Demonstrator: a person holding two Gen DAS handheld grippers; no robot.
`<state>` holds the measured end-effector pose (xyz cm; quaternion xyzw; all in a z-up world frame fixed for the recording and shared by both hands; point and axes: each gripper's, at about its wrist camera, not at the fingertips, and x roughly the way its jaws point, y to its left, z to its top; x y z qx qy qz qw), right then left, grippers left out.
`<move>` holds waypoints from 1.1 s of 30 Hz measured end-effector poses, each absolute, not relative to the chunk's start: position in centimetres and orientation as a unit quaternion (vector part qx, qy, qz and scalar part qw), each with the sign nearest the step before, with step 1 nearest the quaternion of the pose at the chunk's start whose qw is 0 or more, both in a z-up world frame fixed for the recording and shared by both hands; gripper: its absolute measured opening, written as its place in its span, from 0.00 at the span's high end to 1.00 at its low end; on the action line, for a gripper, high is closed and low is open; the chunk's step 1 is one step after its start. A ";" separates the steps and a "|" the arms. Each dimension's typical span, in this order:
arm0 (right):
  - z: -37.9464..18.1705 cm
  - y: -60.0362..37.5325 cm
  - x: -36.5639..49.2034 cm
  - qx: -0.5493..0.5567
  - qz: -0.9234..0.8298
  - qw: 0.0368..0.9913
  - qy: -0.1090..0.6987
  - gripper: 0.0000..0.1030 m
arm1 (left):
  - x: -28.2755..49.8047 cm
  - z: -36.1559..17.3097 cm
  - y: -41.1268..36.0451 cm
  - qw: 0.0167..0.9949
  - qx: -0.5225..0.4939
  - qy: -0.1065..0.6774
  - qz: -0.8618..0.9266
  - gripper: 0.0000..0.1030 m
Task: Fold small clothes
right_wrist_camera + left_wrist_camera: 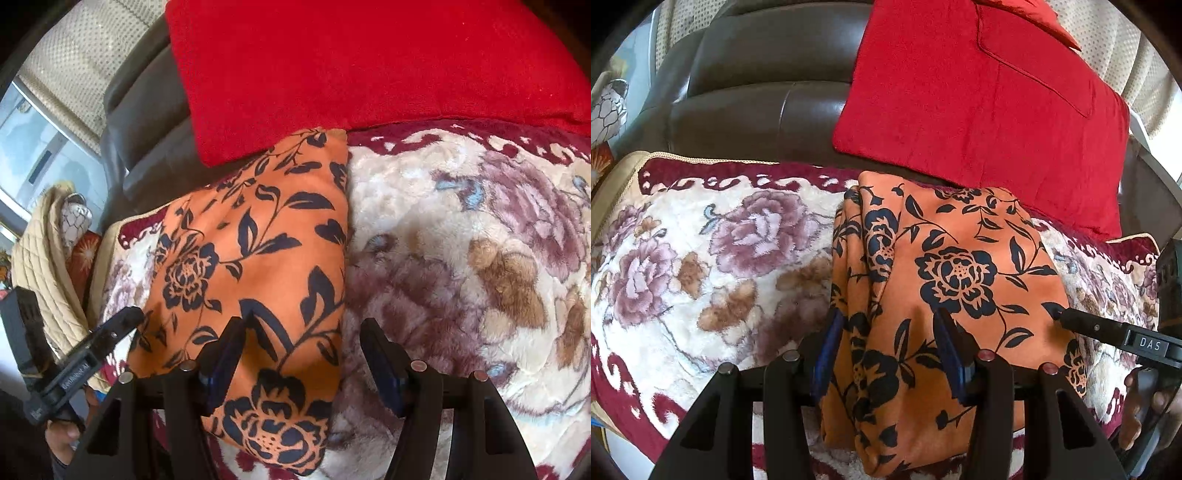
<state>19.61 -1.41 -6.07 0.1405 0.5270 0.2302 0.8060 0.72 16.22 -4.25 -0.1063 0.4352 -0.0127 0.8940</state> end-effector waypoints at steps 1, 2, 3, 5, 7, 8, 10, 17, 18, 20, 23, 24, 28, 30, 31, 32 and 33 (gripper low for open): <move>-6.1 -1.3 19.7 0.140 0.231 0.805 0.528 0.34 | 0.7 -4.3 16.3 0.894 -0.107 0.434 -0.012 0.49; -6.1 -1.2 19.7 0.138 0.231 0.805 0.529 0.34 | 0.7 -4.3 16.4 0.895 -0.107 0.434 -0.010 0.49; -6.2 -1.1 19.9 0.137 0.231 0.804 0.530 0.34 | 0.8 -4.3 16.3 0.895 -0.106 0.433 -0.007 0.49; -6.3 -0.9 20.0 0.140 0.233 0.802 0.532 0.34 | 0.8 -4.3 16.3 0.896 -0.105 0.432 -0.007 0.49; -6.4 -0.9 20.3 0.144 0.234 0.801 0.532 0.34 | 0.9 -4.3 16.4 0.896 -0.105 0.432 -0.005 0.49; -6.5 -0.9 20.3 0.146 0.234 0.800 0.533 0.34 | 1.0 -4.3 16.5 0.896 -0.106 0.432 -0.005 0.49; -6.7 -0.9 20.6 0.150 0.234 0.798 0.535 0.34 | 1.2 -4.4 16.6 0.896 -0.106 0.432 -0.004 0.49; -7.1 -0.8 21.5 0.157 0.237 0.794 0.538 0.34 | 2.0 -4.7 16.7 0.895 -0.110 0.432 -0.005 0.49; -7.1 -0.8 21.6 0.158 0.237 0.794 0.537 0.34 | 2.1 -4.7 16.7 0.896 -0.109 0.431 -0.003 0.49; -7.1 -0.9 21.9 0.155 0.235 0.797 0.535 0.34 | 2.3 -4.8 16.6 0.897 -0.104 0.430 0.002 0.49; -7.2 -0.9 22.3 0.157 0.235 0.795 0.536 0.34 | 2.8 -4.9 16.5 0.895 -0.108 0.432 0.002 0.49; -7.3 -0.9 22.4 0.157 0.236 0.795 0.537 0.34 | 2.9 -5.0 16.5 0.895 -0.109 0.432 0.002 0.49; -7.4 -0.7 22.6 0.155 0.239 0.795 0.536 0.34 | 3.3 -5.1 16.2 0.895 -0.105 0.434 -0.003 0.49; -7.4 -0.7 22.6 0.157 0.238 0.795 0.536 0.34 | 3.5 -5.0 16.2 0.895 -0.105 0.434 -0.003 0.49; -7.5 -0.7 22.6 0.159 0.238 0.794 0.536 0.34 | 3.6 -4.9 16.2 0.896 -0.106 0.432 -0.004 0.49; -7.5 -0.7 22.6 0.160 0.238 0.794 0.536 0.34 | 3.6 -4.9 16.2 0.896 -0.107 0.431 -0.003 0.49; -7.6 -0.7 22.7 0.162 0.238 0.794 0.536 0.34 | 3.6 -4.9 16.3 0.896 -0.108 0.431 -0.002 0.49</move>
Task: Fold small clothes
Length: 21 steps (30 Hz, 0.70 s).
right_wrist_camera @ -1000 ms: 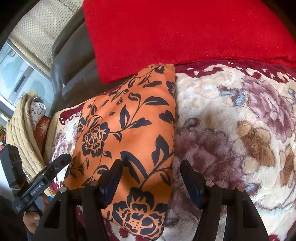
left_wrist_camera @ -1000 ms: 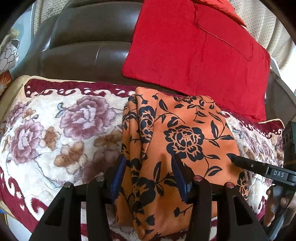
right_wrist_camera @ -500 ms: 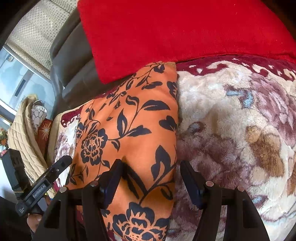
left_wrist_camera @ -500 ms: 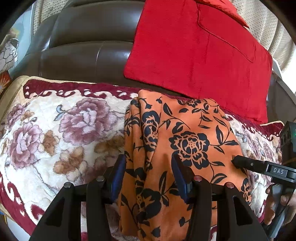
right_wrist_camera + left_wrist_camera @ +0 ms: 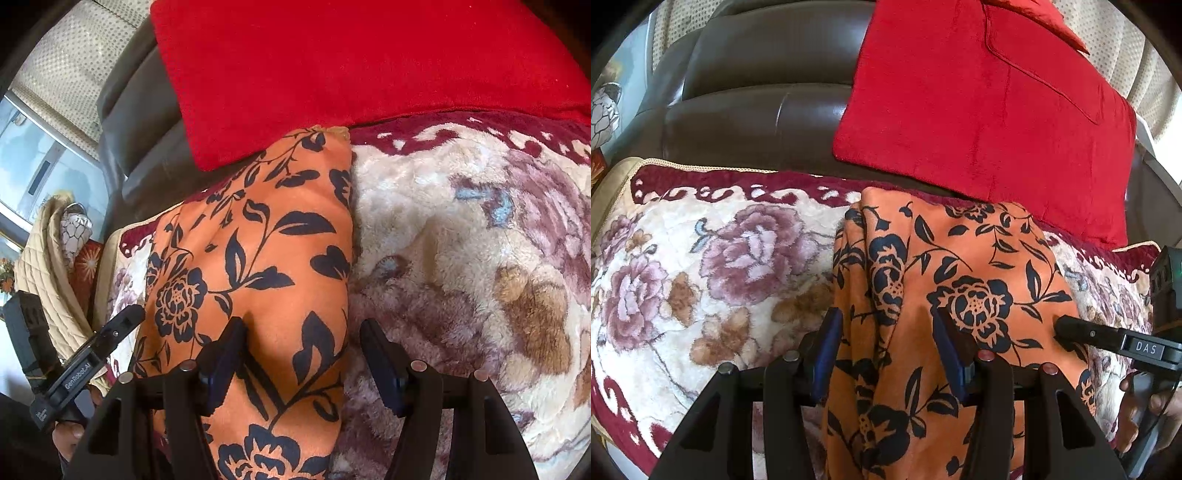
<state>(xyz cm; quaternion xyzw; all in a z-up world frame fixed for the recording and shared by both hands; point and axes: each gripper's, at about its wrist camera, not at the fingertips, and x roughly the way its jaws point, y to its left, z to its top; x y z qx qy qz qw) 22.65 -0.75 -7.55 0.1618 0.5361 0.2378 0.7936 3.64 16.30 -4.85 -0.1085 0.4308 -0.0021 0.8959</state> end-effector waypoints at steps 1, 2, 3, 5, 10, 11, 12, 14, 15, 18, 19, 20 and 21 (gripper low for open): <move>-7.6 -0.7 22.7 0.163 0.238 0.793 0.536 0.34 | 3.7 -4.9 16.3 0.896 -0.110 0.431 0.000 0.49; -7.6 -0.7 22.6 0.164 0.237 0.793 0.536 0.34 | 3.8 -4.9 16.3 0.895 -0.110 0.432 0.000 0.49; -7.6 -0.7 22.6 0.165 0.238 0.793 0.536 0.34 | 3.8 -5.0 16.2 0.895 -0.110 0.433 0.000 0.49; -7.6 -0.8 22.7 0.170 0.239 0.791 0.536 0.34 | 3.9 -5.1 16.1 0.894 -0.109 0.435 -0.001 0.49; -7.5 -1.0 22.7 0.175 0.240 0.791 0.535 0.34 | 3.9 -5.1 16.0 0.893 -0.112 0.435 -0.002 0.49; -7.5 -1.1 22.7 0.177 0.240 0.790 0.535 0.34 | 4.0 -5.2 15.9 0.893 -0.111 0.437 -0.001 0.49; -7.5 -1.1 22.7 0.180 0.241 0.790 0.535 0.34 | 4.0 -5.2 15.9 0.892 -0.111 0.438 0.000 0.49; -7.6 -1.1 22.8 0.183 0.243 0.787 0.537 0.34 | 4.0 -5.3 16.0 0.892 -0.111 0.438 0.000 0.49; -7.6 -1.1 22.8 0.184 0.244 0.786 0.537 0.34 | 4.0 -5.4 16.0 0.892 -0.112 0.439 0.000 0.49; -7.7 -0.9 22.8 0.187 0.248 0.784 0.538 0.34 | 4.1 -5.6 16.2 0.890 -0.114 0.442 0.000 0.49; -7.8 -0.9 22.8 0.189 0.249 0.782 0.539 0.34 | 4.1 -5.7 16.2 0.889 -0.115 0.443 0.000 0.49; -7.8 -0.8 22.8 0.191 0.250 0.781 0.539 0.34 | 4.1 -5.7 16.3 0.889 -0.115 0.443 0.000 0.49; -7.9 -0.8 22.8 0.193 0.251 0.780 0.539 0.34 | 4.1 -5.7 16.3 0.889 -0.116 0.444 0.001 0.49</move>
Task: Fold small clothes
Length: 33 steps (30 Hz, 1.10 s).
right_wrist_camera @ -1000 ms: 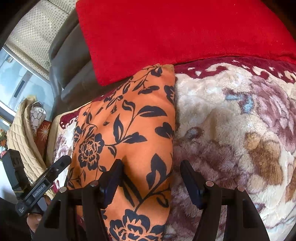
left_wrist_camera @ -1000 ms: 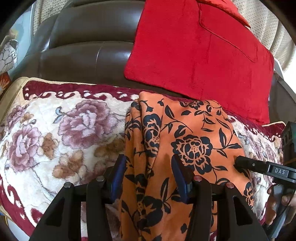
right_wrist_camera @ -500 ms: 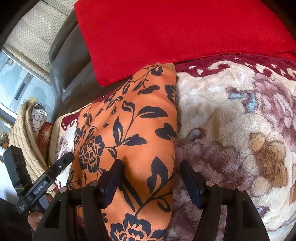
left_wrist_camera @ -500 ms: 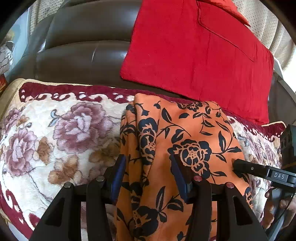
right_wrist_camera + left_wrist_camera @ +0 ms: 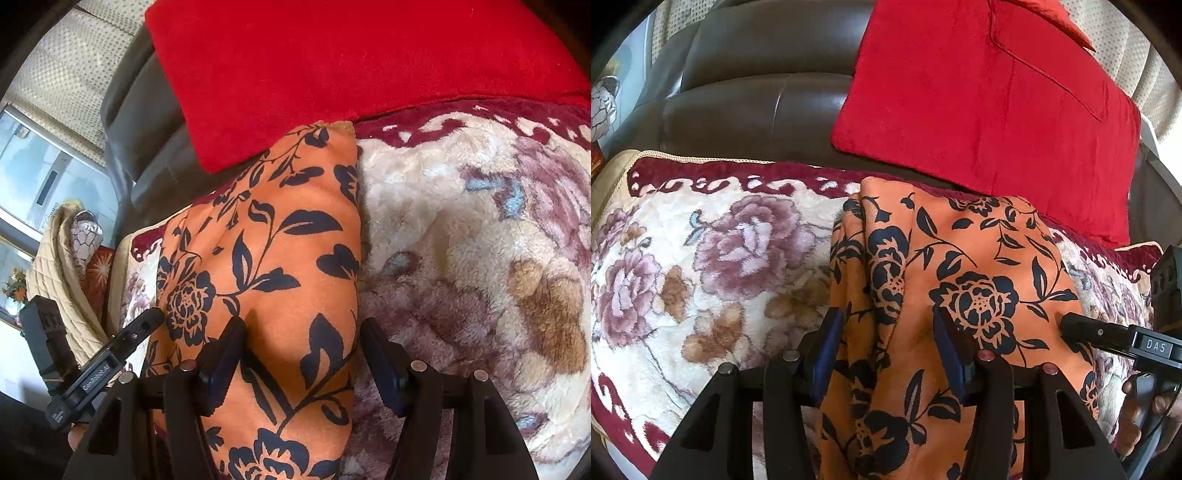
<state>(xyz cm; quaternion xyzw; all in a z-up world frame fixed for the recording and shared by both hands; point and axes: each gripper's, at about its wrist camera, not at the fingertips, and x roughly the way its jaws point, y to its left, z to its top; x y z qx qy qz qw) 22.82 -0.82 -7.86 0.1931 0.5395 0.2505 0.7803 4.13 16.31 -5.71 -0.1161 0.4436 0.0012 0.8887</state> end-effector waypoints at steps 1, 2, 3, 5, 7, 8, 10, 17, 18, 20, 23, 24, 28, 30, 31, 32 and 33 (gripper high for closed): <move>-7.9 -0.8 22.9 0.195 0.251 0.779 0.540 0.34 | 4.2 -5.7 16.3 0.888 -0.117 0.444 0.001 0.49; -8.0 -0.9 22.9 0.196 0.252 0.778 0.541 0.34 | 4.2 -5.7 16.4 0.888 -0.118 0.445 0.000 0.49; -8.0 -0.9 22.9 0.197 0.252 0.777 0.541 0.34 | 4.2 -5.7 16.4 0.888 -0.119 0.444 0.000 0.49; -8.1 -1.0 23.1 0.199 0.253 0.776 0.542 0.34 | 4.2 -5.7 16.5 0.888 -0.121 0.445 -0.001 0.49; -8.2 -0.9 23.3 0.203 0.255 0.774 0.543 0.34 | 4.2 -5.7 16.6 0.886 -0.125 0.446 -0.003 0.49; -8.3 -0.9 23.4 0.206 0.256 0.772 0.544 0.34 | 4.2 -5.8 16.6 0.886 -0.127 0.447 -0.003 0.49; -8.6 -0.7 23.5 0.209 0.260 0.768 0.547 0.34 | 4.2 -5.8 16.7 0.885 -0.131 0.446 -0.003 0.49; -9.4 -0.1 24.1 0.217 0.263 0.758 0.556 0.33 | 4.5 -7.6 17.6 0.872 -0.171 0.459 -0.027 0.41; -9.8 0.1 24.3 0.221 0.263 0.755 0.558 0.32 | 4.7 -8.5 17.7 0.870 -0.169 0.463 -0.024 0.34; -10.6 0.5 24.8 0.240 0.265 0.743 0.566 0.31 | 4.9 -9.5 18.0 0.862 -0.185 0.471 -0.028 0.32; -10.5 2.0 25.0 0.213 0.275 0.743 0.572 0.30 | 5.1 -10.0 18.8 0.852 -0.213 0.476 -0.039 0.29; -10.5 2.5 25.2 0.206 0.279 0.741 0.575 0.30 | 5.1 -10.2 19.1 0.849 -0.220 0.478 -0.039 0.29; -10.7 2.1 25.2 0.220 0.283 0.732 0.579 0.32 | 4.3 -8.7 19.9 0.847 -0.236 0.475 -0.033 0.32; -10.4 1.3 24.8 0.229 0.283 0.731 0.577 0.32 | 3.6 -7.4 19.9 0.857 -0.233 0.458 -0.043 0.33; -10.3 0.6 24.4 0.240 0.282 0.732 0.572 0.32 | 3.3 -6.8 19.5 0.864 -0.222 0.449 -0.051 0.32; -10.4 -0.1 24.3 0.247 0.282 0.730 0.571 0.32 | 3.3 -6.7 19.2 0.867 -0.211 0.448 -0.055 0.32; -10.5 -0.5 24.1 0.257 0.283 0.728 0.569 0.32 | 3.7 -7.1 18.7 0.867 -0.195 0.455 -0.055 0.32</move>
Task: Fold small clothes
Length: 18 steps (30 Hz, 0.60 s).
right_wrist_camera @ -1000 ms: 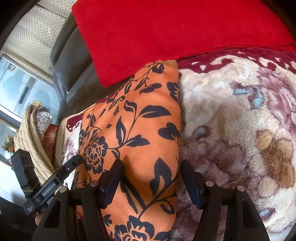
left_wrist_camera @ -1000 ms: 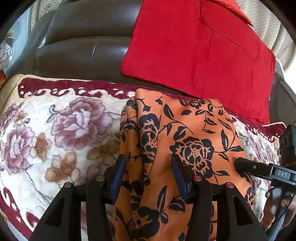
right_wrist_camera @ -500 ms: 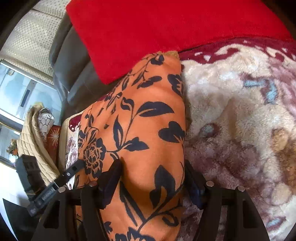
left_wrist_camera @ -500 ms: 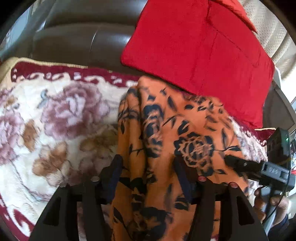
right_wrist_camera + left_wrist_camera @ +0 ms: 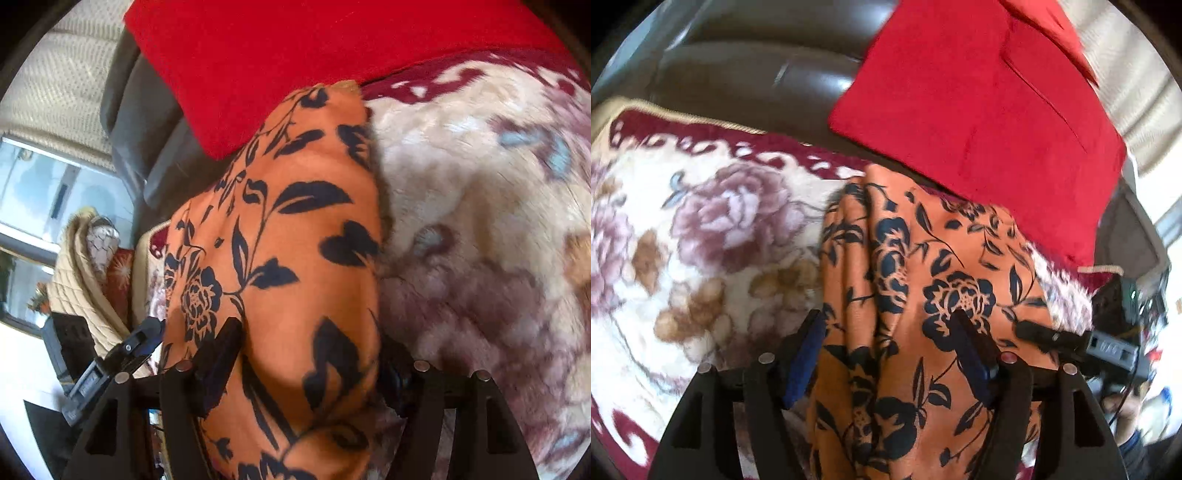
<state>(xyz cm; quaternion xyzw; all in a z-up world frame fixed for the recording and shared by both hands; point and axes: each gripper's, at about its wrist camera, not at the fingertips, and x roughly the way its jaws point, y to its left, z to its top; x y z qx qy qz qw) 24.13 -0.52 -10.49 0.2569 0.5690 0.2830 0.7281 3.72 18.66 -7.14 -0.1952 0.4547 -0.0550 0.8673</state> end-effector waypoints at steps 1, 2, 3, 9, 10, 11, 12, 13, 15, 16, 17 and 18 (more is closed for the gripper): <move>-10.6 -0.6 24.1 0.260 0.283 0.727 0.569 0.32 | 4.2 -7.9 18.4 0.863 -0.187 0.467 -0.050 0.32; -10.7 -0.5 24.2 0.260 0.283 0.726 0.571 0.32 | 4.7 -9.1 18.2 0.854 -0.182 0.485 -0.044 0.31; -10.8 -0.2 24.4 0.257 0.282 0.725 0.573 0.31 | 5.3 -10.7 18.6 0.844 -0.200 0.496 -0.051 0.31; -9.3 1.8 24.7 0.195 0.301 0.737 0.573 0.64 | 4.7 -9.1 18.5 0.854 -0.198 0.475 -0.079 0.72; -8.3 1.8 24.5 0.184 0.305 0.744 0.565 0.66 | 4.8 -8.5 17.9 0.857 -0.193 0.471 -0.079 0.73; -7.3 1.7 24.3 0.177 0.309 0.750 0.558 0.66 | 4.7 -7.8 17.4 0.860 -0.195 0.464 -0.085 0.73; -6.2 1.3 24.0 0.170 0.311 0.756 0.550 0.67 | 4.9 -7.0 16.6 0.862 -0.201 0.456 -0.096 0.73; -4.8 0.6 23.8 0.159 0.310 0.766 0.540 0.67 | 4.9 -6.2 16.0 0.865 -0.201 0.447 -0.105 0.73; -2.3 -2.3 23.8 0.161 0.302 0.783 0.519 0.67 | 5.4 -4.0 13.4 0.874 -0.194 0.424 -0.135 0.73; -1.4 -3.6 24.1 0.162 0.297 0.789 0.513 0.67 | 5.8 -3.3 12.3 0.876 -0.193 0.419 -0.143 0.73; -0.5 -5.2 24.3 0.165 0.291 0.793 0.510 0.67 | 6.3 -2.5 10.8 0.876 -0.192 0.414 -0.153 0.73; 0.2 -6.9 24.6 0.168 0.283 0.797 0.507 0.67 | 6.9 -1.9 9.4 0.876 -0.192 0.411 -0.162 0.73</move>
